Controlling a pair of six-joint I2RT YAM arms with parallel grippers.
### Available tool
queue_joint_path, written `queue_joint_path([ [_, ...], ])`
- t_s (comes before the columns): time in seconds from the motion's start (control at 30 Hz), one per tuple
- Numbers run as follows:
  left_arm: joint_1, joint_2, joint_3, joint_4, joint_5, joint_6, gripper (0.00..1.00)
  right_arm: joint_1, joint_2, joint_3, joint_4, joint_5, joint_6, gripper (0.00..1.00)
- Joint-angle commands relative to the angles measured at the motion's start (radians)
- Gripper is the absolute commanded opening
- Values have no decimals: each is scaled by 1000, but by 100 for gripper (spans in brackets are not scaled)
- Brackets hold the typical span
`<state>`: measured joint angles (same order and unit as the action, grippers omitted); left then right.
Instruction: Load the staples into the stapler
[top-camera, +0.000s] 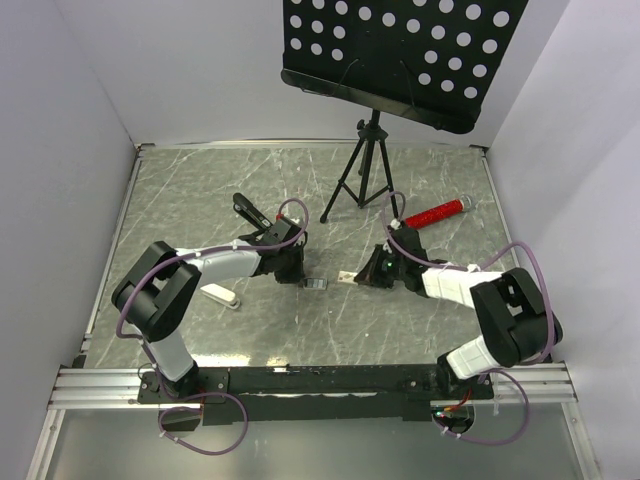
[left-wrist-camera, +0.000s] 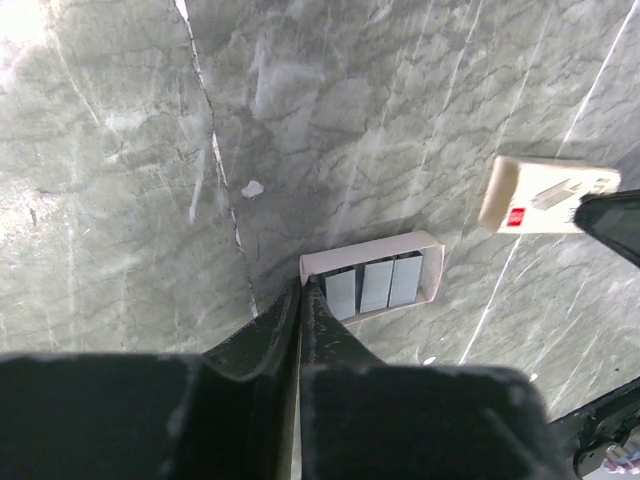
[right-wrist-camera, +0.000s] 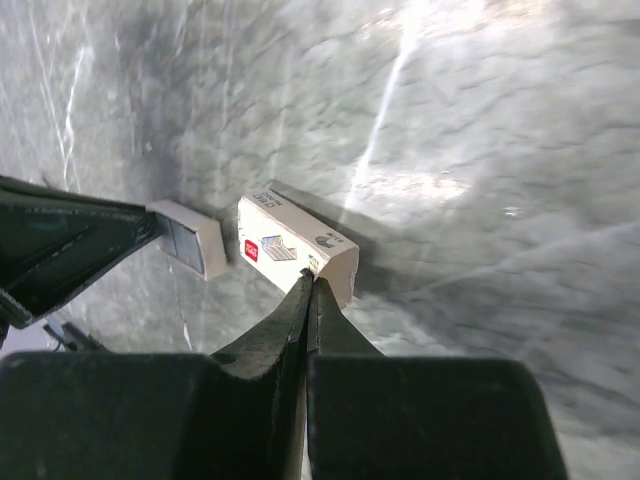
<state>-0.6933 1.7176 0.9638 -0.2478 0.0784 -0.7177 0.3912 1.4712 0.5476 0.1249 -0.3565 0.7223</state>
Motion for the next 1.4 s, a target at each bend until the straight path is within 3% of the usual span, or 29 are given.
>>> queue_joint_path([
  [0.0,-6,-3,29,5,-20,8,12,-25,-45,-28,-36,51,-14,0],
  [0.1,-6,-22,20,8,-38,-2,28,-28,-55,-32,-44,62,-14,6],
  [0.27,-5,-73,19,-14,-75,-6,51,-28,-87,-23,-91,96,-32,26],
  [0.4,0,-131,30,-50,-133,4,64,-25,-124,-3,-145,140,-53,52],
  [0.63,32,-309,18,-157,-262,-23,99,29,-215,70,-271,231,-125,81],
  [0.93,49,-627,-52,-523,-619,-313,100,259,-161,276,-409,422,-251,95],
  [1.07,51,-693,-108,-671,-658,-442,99,346,-94,348,-410,444,-273,100],
  [1.37,155,-759,-300,-601,-588,-487,100,491,-8,433,-447,479,-291,100],
])
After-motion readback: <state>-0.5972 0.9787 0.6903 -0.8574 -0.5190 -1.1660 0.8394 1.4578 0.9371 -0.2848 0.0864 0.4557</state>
